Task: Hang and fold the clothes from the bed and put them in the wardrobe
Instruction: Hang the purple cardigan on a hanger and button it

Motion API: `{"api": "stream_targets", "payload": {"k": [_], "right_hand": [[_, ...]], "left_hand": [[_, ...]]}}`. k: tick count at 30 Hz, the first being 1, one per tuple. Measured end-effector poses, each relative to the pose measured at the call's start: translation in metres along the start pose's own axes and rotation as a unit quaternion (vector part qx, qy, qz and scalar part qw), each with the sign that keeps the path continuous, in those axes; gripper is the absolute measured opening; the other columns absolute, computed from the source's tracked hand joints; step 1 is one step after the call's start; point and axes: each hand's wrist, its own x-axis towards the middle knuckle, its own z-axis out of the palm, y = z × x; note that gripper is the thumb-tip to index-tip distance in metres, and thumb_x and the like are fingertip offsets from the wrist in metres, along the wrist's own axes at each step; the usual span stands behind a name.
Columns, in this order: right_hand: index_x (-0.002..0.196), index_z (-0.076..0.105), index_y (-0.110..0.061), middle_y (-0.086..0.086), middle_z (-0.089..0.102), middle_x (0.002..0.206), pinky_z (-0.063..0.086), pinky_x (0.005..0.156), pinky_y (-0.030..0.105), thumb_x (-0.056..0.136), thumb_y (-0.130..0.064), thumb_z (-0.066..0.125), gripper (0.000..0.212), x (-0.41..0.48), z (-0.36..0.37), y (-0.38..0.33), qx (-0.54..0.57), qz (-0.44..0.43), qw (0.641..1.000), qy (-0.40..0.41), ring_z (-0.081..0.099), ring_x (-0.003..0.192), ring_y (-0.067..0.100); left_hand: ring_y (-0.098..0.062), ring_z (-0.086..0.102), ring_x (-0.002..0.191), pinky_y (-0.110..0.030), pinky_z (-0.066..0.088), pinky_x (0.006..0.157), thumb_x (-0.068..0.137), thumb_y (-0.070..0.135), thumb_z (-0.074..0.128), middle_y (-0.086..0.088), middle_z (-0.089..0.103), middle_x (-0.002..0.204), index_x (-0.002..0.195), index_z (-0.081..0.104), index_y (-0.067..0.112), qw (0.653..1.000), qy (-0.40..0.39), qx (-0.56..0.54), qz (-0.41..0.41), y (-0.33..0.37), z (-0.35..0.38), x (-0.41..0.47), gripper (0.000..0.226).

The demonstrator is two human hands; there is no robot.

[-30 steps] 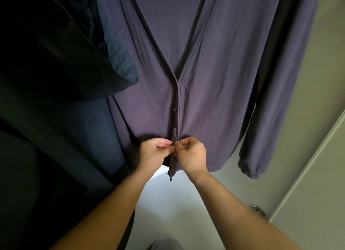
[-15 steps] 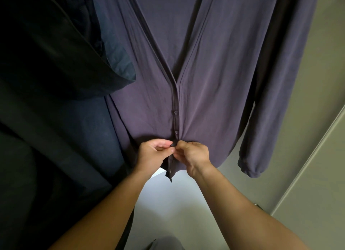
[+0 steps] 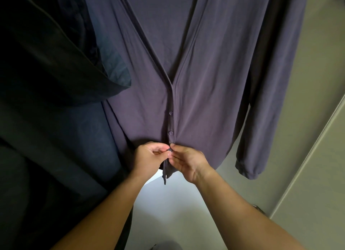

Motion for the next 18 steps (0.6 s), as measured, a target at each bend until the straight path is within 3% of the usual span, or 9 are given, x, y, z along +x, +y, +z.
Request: {"api": "stream_targets", "payload": {"k": [5,8,14,18], "right_hand": [[0.086,0.074,0.001,0.013,0.075,0.075,0.059,0.061,0.023,0.085,0.0,0.077,0.004,-0.0018,0.0046,-0.0005,-0.023,-0.039,0.999,0.025,0.072,0.062,0.017],[0.082,0.071,0.001,0.012,0.073,0.069,0.059,0.059,0.022,0.087,0.005,0.072,0.007,-0.0018,0.0058,-0.0017,-0.019,-0.047,0.998,0.033,0.071,0.057,0.017],[0.076,0.069,0.0,0.013,0.072,0.065,0.058,0.058,0.023,0.086,0.008,0.07,0.013,-0.0003,0.006,0.0017,-0.043,-0.079,0.994,0.058,0.069,0.055,0.019],[0.068,0.067,-0.007,0.009,0.069,0.061,0.058,0.06,0.025,0.085,0.005,0.07,0.021,0.0027,0.0039,0.0042,-0.137,-0.147,0.977,0.074,0.066,0.056,0.018]], "left_hand": [[-0.013,0.071,0.073,-0.022,0.058,0.075,0.078,-0.003,0.081,-0.001,0.077,0.079,0.09,0.08,0.013,1.0,0.003,0.003,-0.008,-0.001,0.0025,0.0008,0.02],[-0.014,0.073,0.075,-0.027,0.059,0.079,0.079,-0.001,0.082,0.001,0.078,0.08,0.089,0.08,0.018,1.0,0.002,0.0,-0.01,-0.0016,0.0024,0.0011,0.022],[-0.007,0.073,0.074,-0.021,0.057,0.075,0.079,0.001,0.082,0.008,0.077,0.079,0.082,0.077,0.034,1.0,0.001,0.013,0.0,-0.0013,0.0017,0.0006,0.034],[-0.011,0.076,0.077,-0.033,0.061,0.079,0.086,0.014,0.079,0.007,0.078,0.079,0.09,0.081,0.025,1.0,0.016,0.014,-0.004,-0.0022,0.0016,-0.0004,0.012]]}}
